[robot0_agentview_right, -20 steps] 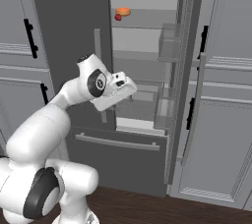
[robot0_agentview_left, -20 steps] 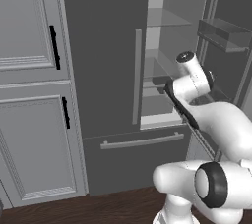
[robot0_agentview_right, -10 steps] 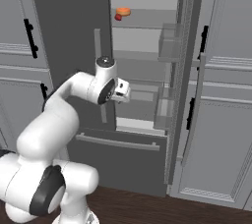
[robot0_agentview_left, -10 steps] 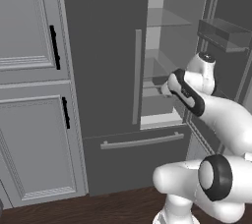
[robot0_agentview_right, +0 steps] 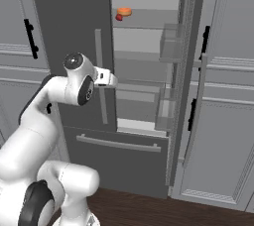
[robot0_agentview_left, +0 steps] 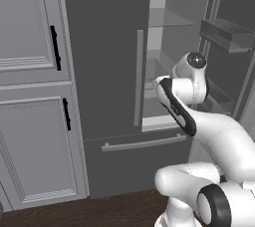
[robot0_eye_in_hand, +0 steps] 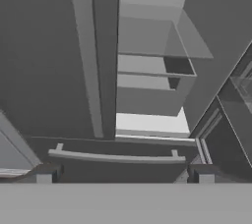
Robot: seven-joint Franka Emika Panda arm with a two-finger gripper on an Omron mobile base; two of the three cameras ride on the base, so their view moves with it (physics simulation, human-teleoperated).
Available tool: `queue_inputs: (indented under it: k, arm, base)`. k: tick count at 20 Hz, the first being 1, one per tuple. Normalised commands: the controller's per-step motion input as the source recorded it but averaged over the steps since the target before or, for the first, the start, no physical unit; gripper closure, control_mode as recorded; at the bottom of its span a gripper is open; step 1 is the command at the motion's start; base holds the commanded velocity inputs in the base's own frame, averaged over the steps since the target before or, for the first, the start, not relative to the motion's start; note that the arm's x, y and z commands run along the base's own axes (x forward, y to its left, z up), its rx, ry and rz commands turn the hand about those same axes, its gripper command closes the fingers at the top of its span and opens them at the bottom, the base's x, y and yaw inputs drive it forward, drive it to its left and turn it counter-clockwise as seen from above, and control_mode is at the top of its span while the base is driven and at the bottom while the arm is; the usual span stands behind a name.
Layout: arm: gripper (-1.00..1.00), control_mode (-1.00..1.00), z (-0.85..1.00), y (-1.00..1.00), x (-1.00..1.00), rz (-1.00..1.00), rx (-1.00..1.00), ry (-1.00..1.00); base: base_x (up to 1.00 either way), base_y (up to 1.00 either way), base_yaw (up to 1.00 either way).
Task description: Take the strawberry from the fridge and place it on top of the pancake, located on the dining counter.
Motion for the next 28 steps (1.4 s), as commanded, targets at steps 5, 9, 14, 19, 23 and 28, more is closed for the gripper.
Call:
queue_inputs:
  k: [5,9,14,19,23,28]
  arm:
    - [-1.0,-1.0,0.49,0.53,0.26,-0.03,-0.2,0.0]
    - [-1.0,-1.0,0.27,0.56,0.66,-0.02,0.06,0.0]
    - [-1.0,-1.0,0.08,0.32,0.48,0.0,0.25,0.0]
    - [-1.0,-1.0,0.0,0.0,0.15,-0.01,0.15,-0.11]
    - [-1.0,-1.0,0.02,0.0,0.19,-0.03,-0.03,-0.07]
    - [-1.0,-1.0,0.05,-0.04,0.41,-0.01,-0.09,0.04]
  base:
    - [0.0,0.0,0.0]
    - [0.0,0.0,0.0]
    - [0.0,0.0,0.0]
    - [0.0,0.0,0.0]
    - [0.0,0.0,0.0]
    - [0.0,0.0,0.0]
